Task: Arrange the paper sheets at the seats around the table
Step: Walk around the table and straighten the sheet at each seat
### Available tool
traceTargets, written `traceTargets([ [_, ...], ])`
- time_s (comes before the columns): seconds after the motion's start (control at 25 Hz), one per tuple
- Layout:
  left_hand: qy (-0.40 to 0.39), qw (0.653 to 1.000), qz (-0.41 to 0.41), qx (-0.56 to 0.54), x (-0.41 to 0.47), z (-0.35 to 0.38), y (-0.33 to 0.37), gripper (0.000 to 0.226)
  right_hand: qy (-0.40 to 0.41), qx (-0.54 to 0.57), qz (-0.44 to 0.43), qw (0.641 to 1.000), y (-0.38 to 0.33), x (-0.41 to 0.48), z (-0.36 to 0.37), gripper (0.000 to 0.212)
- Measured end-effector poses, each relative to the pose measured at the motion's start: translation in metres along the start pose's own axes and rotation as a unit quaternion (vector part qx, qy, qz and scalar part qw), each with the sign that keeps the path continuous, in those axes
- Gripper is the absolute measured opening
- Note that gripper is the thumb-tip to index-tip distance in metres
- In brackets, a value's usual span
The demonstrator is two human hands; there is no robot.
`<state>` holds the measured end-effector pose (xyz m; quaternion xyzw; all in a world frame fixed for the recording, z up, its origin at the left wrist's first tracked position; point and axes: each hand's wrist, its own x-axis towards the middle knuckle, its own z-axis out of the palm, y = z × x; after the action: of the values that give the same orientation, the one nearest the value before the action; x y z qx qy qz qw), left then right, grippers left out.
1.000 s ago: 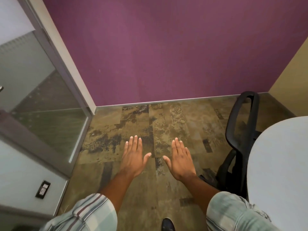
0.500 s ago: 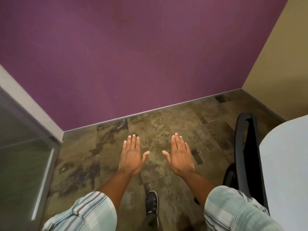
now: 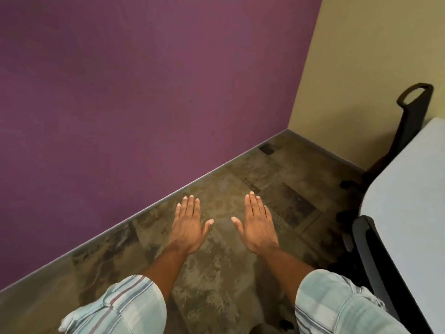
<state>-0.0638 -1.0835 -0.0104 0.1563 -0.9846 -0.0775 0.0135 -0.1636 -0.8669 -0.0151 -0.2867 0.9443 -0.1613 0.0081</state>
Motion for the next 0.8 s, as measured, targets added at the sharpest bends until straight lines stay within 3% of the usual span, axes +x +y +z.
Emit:
traceTargets([
  [0.4, -0.013, 0.993, 0.116, -0.012, 0.239, 0.006, 0.065, 0.089, 0.039, 0.004, 0.116, 0.992, 0.116, 0.156, -0.008, 0.086],
  [0.8, -0.047, 0.978, 0.205, 0.001, 0.462, 0.030, 0.213, 0.090, 0.056, 0.006, 0.231, 0.971, 0.286, 0.280, -0.058, 0.087],
])
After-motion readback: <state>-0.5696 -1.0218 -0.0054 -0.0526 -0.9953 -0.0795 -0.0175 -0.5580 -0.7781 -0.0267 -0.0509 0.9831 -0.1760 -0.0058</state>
